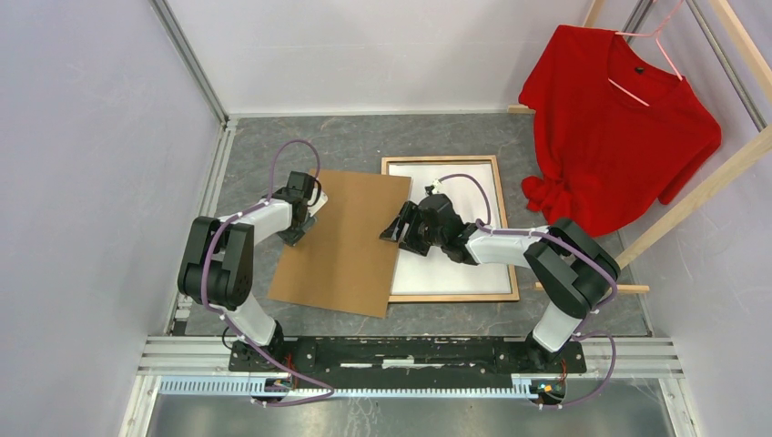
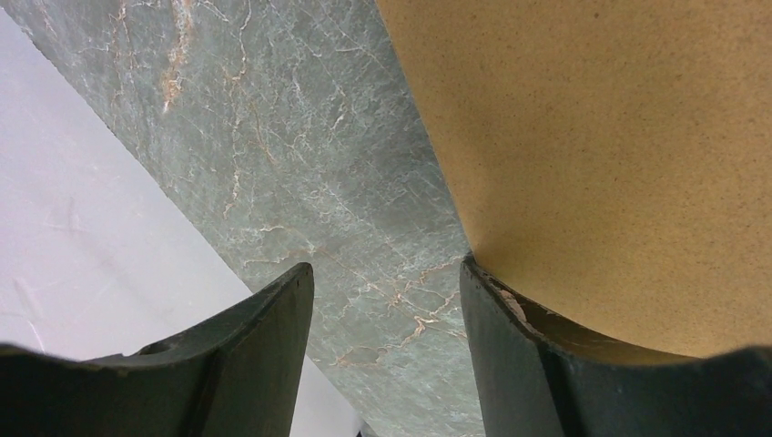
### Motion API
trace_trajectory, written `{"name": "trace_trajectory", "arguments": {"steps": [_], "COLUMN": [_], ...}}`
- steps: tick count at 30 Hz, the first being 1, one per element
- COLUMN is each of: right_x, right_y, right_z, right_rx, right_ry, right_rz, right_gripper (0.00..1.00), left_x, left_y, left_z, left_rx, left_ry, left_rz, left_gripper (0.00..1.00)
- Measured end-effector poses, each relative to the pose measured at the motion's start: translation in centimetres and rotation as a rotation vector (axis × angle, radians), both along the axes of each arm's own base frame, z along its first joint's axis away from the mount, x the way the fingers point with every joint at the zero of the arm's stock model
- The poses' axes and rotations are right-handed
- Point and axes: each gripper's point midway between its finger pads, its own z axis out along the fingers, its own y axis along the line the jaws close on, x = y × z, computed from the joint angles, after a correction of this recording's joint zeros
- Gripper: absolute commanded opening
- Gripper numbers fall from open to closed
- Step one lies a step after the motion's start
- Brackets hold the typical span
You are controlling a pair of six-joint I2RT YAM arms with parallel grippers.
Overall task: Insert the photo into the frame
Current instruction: Turn over the photo frame item at the center of the board.
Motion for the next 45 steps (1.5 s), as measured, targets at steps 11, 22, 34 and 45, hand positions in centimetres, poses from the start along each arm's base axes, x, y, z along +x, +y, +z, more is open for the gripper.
{"name": "trace_trajectory", "arguments": {"steps": [11,22,34,45], "right_x": [-0.1,-0.4,-1.0,0.5], "right_y": [0.3,1.1,3.7,3.0], "right_z": [0.3,4.3,10.4,10.3], "right_rx": [0.019,0.193,0.345,0.174], "right_ry": [0.003,-0.04,-0.132,-0.073], "right_rz": [0.012,0.012,0.11,0.06], "right_gripper": [0.69,0.69,0.33,0.0], "left_x": [-0.1,-0.1,-1.6,-0.2], "left_y": [-0.1,-0.2,-3.2,-7.1], "left_z": [0.0,0.0,-0.1,13.2], "left_rx": [-0.002,-0.012,-0.187,-0.399], "left_ry": [0.004,0.01,0.089,-0.227], "left_rz": [0.001,-0.003,-0.055,-0.222], "left_gripper": [0.68,0.68,0.9,1.0]}}
